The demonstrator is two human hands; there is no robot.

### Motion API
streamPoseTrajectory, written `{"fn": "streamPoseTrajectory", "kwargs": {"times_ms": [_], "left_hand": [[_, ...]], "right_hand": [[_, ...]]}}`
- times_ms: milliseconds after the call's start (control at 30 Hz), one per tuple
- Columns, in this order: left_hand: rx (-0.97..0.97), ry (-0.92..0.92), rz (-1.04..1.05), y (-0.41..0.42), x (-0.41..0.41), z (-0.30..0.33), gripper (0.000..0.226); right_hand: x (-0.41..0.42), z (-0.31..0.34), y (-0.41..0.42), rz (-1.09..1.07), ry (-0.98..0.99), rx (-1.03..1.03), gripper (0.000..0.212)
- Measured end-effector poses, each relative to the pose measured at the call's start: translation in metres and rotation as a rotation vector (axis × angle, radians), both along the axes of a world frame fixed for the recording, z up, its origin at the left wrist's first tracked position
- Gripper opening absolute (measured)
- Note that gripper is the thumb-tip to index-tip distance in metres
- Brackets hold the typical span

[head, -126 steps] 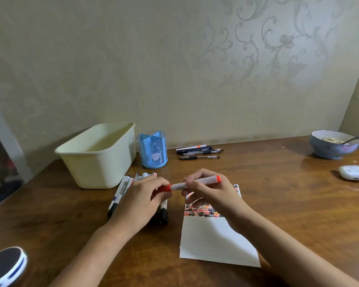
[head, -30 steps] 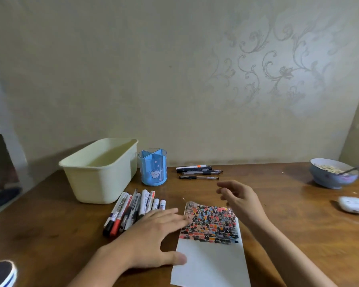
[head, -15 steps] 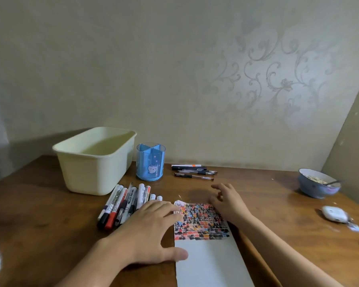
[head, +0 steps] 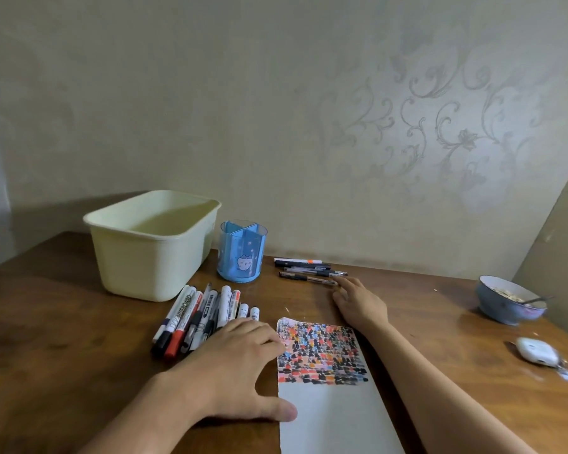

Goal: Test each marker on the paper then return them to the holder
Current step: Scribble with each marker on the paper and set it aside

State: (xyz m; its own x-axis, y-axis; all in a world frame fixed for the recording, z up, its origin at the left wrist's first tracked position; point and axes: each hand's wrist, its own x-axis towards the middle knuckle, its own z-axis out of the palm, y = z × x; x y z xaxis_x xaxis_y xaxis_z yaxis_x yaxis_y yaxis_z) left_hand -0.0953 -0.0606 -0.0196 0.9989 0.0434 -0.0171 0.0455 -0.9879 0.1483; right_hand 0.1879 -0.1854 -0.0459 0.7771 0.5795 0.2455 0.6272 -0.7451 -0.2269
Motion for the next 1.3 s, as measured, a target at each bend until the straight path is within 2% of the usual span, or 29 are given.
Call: {"fn": "streamPoseTrajectory", "kwargs": {"times_ms": [167, 433, 567, 700, 867, 1033, 1167, 1300], "left_hand": [[-0.010, -0.003, 0.009, 0.000, 0.000, -0.002, 0.097], [-0.006, -0.006, 0.009, -0.001, -0.001, 0.000, 0.096], [-0.029, -0.025, 0.015, -0.001, -0.002, -0.001, 0.097], [-0.055, -0.084, 0.042, -0.004, -0.002, -0.001, 0.096], [-0.075, -0.296, 0.068, -0.017, 0.001, 0.002, 0.063], [-0.065, -0.450, 0.049, -0.026, 0.005, 0.001, 0.052], [-0.055, -0.584, 0.003, -0.031, 0.007, -0.005, 0.027], [-0.157, -0.623, -0.046, -0.033, 0.008, -0.005, 0.018]], "right_hand": [[0.003, -0.004, 0.000, -0.007, 0.003, 0.030, 0.043], [0.006, -0.007, -0.005, -0.014, 0.115, 0.208, 0.011], [-0.001, -0.003, -0.022, 0.007, 0.218, 0.387, 0.009], [-0.029, 0.007, -0.054, 0.130, 0.284, 0.501, 0.009], [-0.064, 0.032, -0.095, 0.355, 0.510, 0.540, 0.009], [-0.096, 0.045, -0.102, 0.479, 0.703, 0.665, 0.021], [-0.116, 0.047, -0.101, 0.497, 0.850, 0.824, 0.022], [-0.130, 0.044, -0.095, 0.511, 1.038, 0.867, 0.025]]}}
